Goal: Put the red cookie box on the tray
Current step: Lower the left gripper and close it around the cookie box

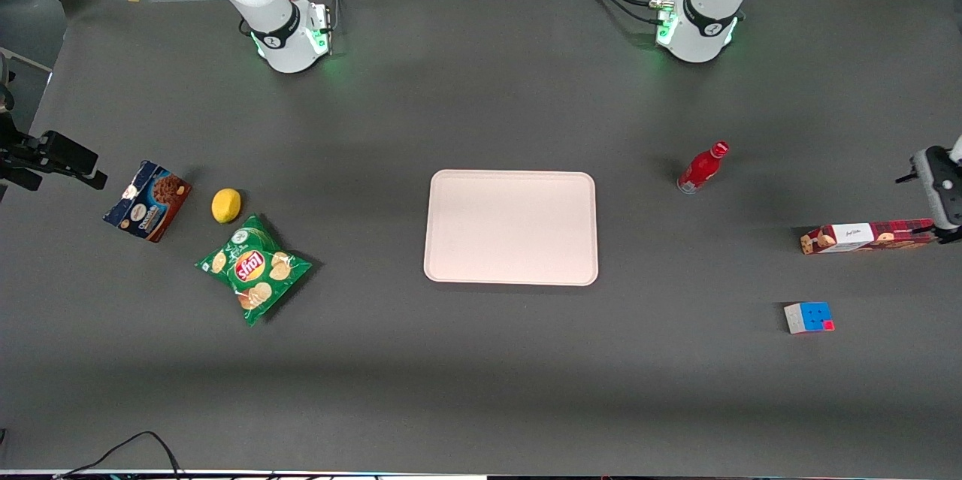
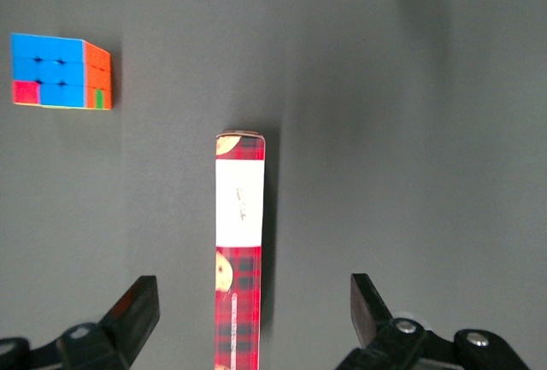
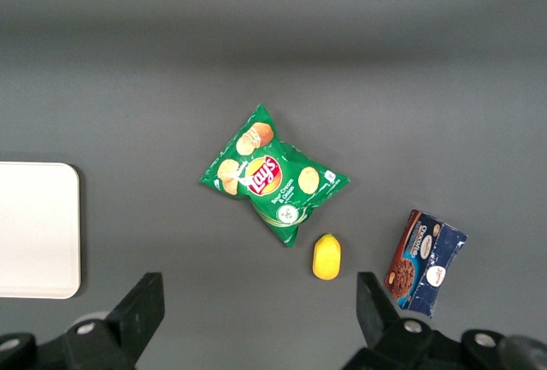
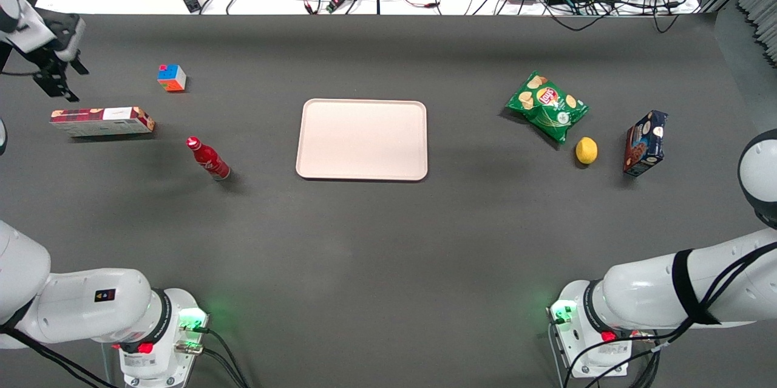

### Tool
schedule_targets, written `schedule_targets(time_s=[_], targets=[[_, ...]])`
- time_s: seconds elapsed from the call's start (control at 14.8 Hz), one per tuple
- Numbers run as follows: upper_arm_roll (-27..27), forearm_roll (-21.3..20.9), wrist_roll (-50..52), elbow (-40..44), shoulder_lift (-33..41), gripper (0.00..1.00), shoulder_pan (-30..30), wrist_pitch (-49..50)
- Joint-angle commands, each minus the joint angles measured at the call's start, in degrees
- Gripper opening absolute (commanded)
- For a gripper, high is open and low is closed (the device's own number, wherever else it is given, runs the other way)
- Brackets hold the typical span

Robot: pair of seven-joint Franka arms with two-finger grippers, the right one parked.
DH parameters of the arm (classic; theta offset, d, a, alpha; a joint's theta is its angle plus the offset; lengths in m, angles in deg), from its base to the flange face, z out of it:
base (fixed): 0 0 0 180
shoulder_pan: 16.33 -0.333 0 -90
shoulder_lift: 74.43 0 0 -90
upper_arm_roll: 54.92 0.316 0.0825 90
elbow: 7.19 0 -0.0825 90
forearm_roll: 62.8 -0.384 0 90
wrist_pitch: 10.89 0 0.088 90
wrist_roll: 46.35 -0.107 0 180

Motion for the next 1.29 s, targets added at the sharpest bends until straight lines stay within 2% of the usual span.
schedule_targets(time_s=[0.0, 0.2, 0.54, 1.22], targets=[[0.1, 3.8, -2.9, -3.8, -1.8, 1.00, -0.8, -5.3], [0.1, 6.8, -4.6, -3.8, -5.8, 1.00, -1.2, -11.3], [0.1, 6.8, -4.5, -4.5, -9.2, 1.00, -1.2, -21.1], [0.2, 8.6, -13.3, -5.7, -11.1, 1.00, -4.5, -25.4]])
